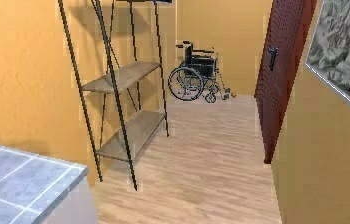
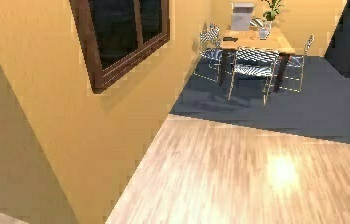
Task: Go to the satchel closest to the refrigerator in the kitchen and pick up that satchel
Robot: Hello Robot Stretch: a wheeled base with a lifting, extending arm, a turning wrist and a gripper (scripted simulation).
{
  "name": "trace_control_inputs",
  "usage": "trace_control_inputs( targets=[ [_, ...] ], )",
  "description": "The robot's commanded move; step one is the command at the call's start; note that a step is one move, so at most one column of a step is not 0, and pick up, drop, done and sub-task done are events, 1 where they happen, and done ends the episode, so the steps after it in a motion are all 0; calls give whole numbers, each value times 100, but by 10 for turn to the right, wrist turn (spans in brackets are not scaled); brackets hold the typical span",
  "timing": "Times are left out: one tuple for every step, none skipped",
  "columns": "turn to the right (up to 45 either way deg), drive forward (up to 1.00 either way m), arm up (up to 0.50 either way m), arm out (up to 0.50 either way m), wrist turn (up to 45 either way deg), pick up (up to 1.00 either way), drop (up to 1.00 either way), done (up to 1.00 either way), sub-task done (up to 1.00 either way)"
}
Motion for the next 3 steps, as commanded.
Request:
trace_control_inputs(
  targets=[
    [120,0,0,0,0,0,0,0,0],
    [0,100,0,0,0,0,0,0,0],
    [0,60,0,0,0,0,0,0,0]
  ],
)
